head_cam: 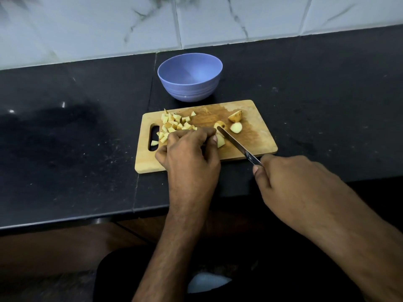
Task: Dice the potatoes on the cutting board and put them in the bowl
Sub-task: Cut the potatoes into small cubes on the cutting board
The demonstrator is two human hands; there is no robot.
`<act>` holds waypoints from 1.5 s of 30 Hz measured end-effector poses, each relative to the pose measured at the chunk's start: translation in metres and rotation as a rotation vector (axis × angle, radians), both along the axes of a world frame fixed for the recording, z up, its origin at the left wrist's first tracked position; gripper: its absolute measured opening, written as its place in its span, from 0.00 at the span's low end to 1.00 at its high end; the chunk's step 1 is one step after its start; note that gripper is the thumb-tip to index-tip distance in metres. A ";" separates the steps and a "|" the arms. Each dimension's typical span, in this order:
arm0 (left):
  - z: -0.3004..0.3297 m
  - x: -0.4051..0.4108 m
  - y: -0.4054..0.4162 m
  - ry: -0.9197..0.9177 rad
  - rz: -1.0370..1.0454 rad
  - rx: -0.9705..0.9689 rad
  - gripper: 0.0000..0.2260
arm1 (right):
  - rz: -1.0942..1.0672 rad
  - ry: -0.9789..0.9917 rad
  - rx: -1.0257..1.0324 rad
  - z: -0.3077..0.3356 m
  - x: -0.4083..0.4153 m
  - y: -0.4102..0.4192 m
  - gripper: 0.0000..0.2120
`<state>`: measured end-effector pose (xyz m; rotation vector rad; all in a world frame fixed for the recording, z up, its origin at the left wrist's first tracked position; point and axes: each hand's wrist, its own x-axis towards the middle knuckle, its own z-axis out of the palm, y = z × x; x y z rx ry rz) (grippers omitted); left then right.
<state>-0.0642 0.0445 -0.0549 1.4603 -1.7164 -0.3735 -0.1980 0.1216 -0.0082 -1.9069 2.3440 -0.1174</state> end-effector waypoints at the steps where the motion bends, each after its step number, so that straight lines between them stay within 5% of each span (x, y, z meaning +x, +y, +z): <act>1: -0.001 0.000 0.000 0.012 0.008 -0.003 0.07 | 0.003 0.002 0.000 -0.001 -0.001 -0.003 0.13; 7: -0.001 -0.002 0.001 -0.042 0.093 -0.022 0.06 | 0.012 -0.018 -0.005 -0.001 -0.003 -0.004 0.13; 17: 0.003 -0.003 0.002 -0.205 0.023 0.084 0.18 | 0.057 -0.112 -0.032 -0.002 0.004 0.012 0.14; 45: -0.001 -0.002 -0.001 -0.217 -0.023 0.045 0.08 | 0.096 0.061 -0.077 -0.055 -0.021 -0.012 0.14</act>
